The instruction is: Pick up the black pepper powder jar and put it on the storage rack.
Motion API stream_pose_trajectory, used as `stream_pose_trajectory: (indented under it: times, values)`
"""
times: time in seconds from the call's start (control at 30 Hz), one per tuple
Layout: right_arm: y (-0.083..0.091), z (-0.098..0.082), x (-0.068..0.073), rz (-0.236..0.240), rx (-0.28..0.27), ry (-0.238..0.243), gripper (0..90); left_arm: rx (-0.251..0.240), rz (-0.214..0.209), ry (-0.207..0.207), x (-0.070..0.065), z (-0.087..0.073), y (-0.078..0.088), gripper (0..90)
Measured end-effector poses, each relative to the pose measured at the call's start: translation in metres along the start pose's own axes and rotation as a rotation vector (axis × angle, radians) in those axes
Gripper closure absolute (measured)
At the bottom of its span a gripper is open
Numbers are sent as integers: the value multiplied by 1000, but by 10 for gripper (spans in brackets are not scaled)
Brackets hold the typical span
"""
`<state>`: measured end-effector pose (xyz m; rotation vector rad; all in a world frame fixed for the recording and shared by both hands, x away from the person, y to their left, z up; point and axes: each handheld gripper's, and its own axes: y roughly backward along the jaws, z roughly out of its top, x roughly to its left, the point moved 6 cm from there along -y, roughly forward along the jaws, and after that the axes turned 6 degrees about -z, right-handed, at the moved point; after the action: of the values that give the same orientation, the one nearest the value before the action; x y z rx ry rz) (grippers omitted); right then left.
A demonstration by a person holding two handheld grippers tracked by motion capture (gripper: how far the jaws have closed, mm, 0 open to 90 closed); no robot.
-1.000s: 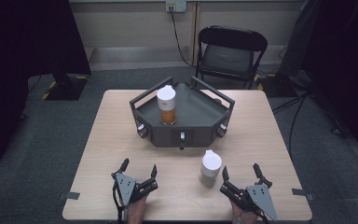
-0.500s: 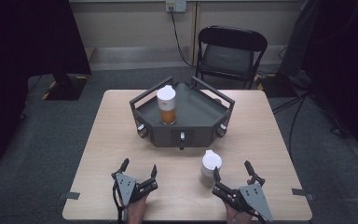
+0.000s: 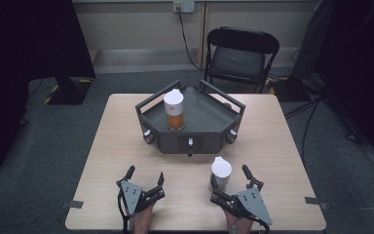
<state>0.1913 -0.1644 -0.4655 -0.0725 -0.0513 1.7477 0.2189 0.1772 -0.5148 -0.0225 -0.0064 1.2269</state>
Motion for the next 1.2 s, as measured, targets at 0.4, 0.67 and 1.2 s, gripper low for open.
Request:
stream_pose_trajectory:
  times: [0.4,0.67,1.2]
  values:
    - [-18,-11,7,10,63,6,57,0,0,0,0,0,0,5]
    - [-17,-21,6,-3,88,-13,131,0,0,0,0,0,0,6]
    - [-22,-26,2,32,124,5,295,0,0,0,0,0,0,6]
